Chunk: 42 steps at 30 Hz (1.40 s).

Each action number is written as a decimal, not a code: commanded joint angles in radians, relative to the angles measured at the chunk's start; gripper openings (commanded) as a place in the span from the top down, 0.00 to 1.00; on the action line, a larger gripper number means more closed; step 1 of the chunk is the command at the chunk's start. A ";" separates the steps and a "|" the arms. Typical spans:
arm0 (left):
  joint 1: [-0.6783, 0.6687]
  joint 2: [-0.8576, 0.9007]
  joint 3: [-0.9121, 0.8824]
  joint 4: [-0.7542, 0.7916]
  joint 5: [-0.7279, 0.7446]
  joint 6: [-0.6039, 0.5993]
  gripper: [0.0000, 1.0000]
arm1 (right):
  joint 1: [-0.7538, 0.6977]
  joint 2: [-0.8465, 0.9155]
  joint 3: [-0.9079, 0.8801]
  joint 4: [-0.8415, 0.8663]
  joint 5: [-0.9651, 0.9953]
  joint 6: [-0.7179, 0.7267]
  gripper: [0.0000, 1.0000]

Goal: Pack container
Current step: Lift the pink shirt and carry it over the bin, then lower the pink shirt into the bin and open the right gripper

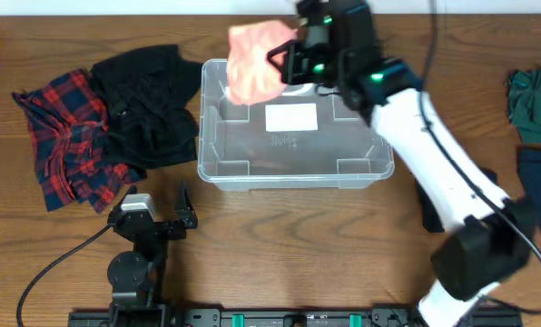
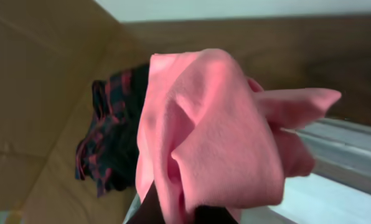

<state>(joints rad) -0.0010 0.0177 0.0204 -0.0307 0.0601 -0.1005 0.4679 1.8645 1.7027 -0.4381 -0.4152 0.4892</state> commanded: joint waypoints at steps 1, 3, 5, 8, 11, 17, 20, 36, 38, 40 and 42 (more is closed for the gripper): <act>0.005 0.000 -0.016 -0.035 0.000 0.009 0.02 | 0.043 0.046 0.016 0.036 -0.005 0.035 0.99; 0.005 0.000 -0.016 -0.035 0.000 0.009 0.02 | 0.058 0.082 0.016 0.061 0.000 0.039 0.99; 0.005 0.000 -0.016 -0.035 0.000 0.009 0.02 | 0.064 0.114 0.016 0.082 0.000 0.052 0.99; 0.005 0.000 -0.016 -0.035 0.000 0.010 0.02 | 0.064 0.151 0.016 0.092 0.000 0.072 0.99; 0.005 0.000 -0.016 -0.035 0.000 0.009 0.02 | 0.063 0.171 0.016 0.090 0.001 0.071 0.99; 0.005 0.000 -0.016 -0.035 0.000 0.010 0.02 | 0.061 0.176 0.016 0.082 0.016 0.048 0.43; 0.005 0.000 -0.016 -0.035 0.000 0.010 0.02 | 0.061 0.176 0.016 0.075 0.024 0.026 0.28; 0.005 0.000 -0.016 -0.035 0.000 0.009 0.02 | 0.037 0.144 0.018 -0.122 0.390 -0.332 0.23; 0.005 0.000 -0.016 -0.035 0.000 0.009 0.02 | 0.036 0.142 0.018 -0.126 0.427 -0.360 0.21; 0.005 0.000 -0.016 -0.035 0.000 0.010 0.02 | 0.036 0.138 0.018 -0.127 0.462 -0.384 0.21; 0.005 0.000 -0.016 -0.035 0.000 0.010 0.02 | 0.037 0.136 0.019 -0.127 0.476 -0.406 0.20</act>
<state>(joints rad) -0.0010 0.0177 0.0204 -0.0307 0.0601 -0.1005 0.5079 2.0445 1.7027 -0.5636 -0.0277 0.1677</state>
